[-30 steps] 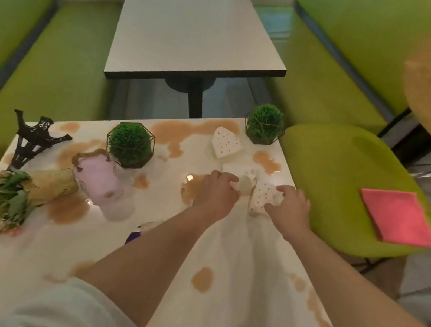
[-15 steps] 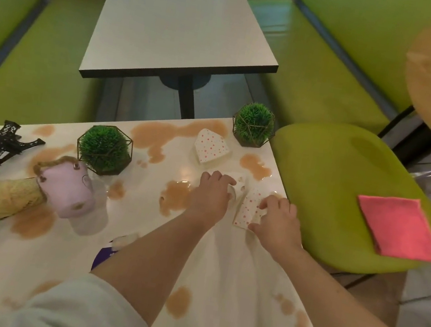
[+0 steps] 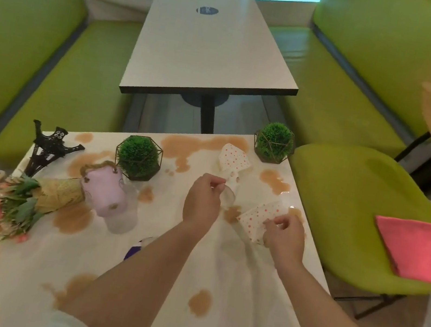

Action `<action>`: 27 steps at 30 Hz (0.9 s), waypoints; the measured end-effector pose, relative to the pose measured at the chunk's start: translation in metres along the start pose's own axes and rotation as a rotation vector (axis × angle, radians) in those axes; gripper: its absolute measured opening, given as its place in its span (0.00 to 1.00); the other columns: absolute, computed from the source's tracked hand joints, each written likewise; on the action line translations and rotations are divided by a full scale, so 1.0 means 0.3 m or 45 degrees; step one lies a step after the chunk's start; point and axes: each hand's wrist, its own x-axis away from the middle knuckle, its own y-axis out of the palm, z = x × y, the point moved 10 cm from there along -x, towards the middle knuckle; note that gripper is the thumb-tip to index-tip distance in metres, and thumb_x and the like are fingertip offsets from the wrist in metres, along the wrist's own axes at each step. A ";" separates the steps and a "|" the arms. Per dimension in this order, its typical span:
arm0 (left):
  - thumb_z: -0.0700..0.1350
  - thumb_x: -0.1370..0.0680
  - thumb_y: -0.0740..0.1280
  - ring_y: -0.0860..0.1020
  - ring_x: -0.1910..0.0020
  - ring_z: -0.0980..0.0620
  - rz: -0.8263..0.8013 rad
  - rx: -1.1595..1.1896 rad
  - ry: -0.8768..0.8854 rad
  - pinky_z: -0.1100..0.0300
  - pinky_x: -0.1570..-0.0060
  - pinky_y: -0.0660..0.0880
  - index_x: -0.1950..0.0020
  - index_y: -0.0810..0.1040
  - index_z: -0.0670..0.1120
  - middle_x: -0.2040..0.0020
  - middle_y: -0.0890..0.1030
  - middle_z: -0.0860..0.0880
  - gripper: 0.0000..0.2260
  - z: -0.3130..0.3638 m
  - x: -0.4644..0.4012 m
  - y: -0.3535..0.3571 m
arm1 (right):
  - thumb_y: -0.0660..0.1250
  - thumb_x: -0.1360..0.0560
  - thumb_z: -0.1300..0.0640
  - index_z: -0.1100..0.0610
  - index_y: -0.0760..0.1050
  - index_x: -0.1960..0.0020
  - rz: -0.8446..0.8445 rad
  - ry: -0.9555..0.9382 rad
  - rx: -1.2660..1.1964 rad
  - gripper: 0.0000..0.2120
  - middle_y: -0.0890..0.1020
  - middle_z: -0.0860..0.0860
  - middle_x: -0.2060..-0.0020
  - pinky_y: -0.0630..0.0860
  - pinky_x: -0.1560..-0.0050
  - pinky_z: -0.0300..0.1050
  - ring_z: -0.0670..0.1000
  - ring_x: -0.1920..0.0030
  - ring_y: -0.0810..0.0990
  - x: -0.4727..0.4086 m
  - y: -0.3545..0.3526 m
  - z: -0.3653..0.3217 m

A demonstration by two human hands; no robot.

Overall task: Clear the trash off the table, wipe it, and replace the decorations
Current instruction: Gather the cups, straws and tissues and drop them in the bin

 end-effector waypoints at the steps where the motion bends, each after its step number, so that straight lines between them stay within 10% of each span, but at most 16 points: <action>1: 0.46 0.18 0.62 0.77 0.50 0.55 0.012 0.046 -0.022 0.57 0.49 0.76 0.46 0.76 0.53 0.49 0.78 0.56 0.05 -0.015 0.008 -0.038 | 0.69 0.25 0.60 0.57 0.71 0.54 -0.025 0.024 -0.083 0.06 0.75 0.50 0.55 0.74 0.65 0.39 0.48 0.63 0.76 0.021 0.020 -0.015; 17: 0.42 0.17 0.60 0.77 0.53 0.54 0.378 0.456 -0.136 0.57 0.61 0.82 0.46 0.76 0.51 0.49 0.76 0.50 0.07 -0.325 0.183 -0.898 | 0.68 0.22 0.53 0.56 0.72 0.40 -0.398 -0.201 -0.272 0.13 0.79 0.50 0.50 0.74 0.52 0.46 0.51 0.51 0.78 0.579 0.563 -0.464; 27: 0.48 0.18 0.61 0.78 0.47 0.49 0.503 0.271 -0.170 0.44 0.46 0.78 0.47 0.79 0.53 0.50 0.80 0.52 0.07 -0.615 0.175 -1.494 | 0.69 0.23 0.55 0.56 0.74 0.44 -0.569 -0.228 -0.272 0.10 0.81 0.54 0.51 0.80 0.46 0.56 0.56 0.49 0.81 0.978 1.054 -0.625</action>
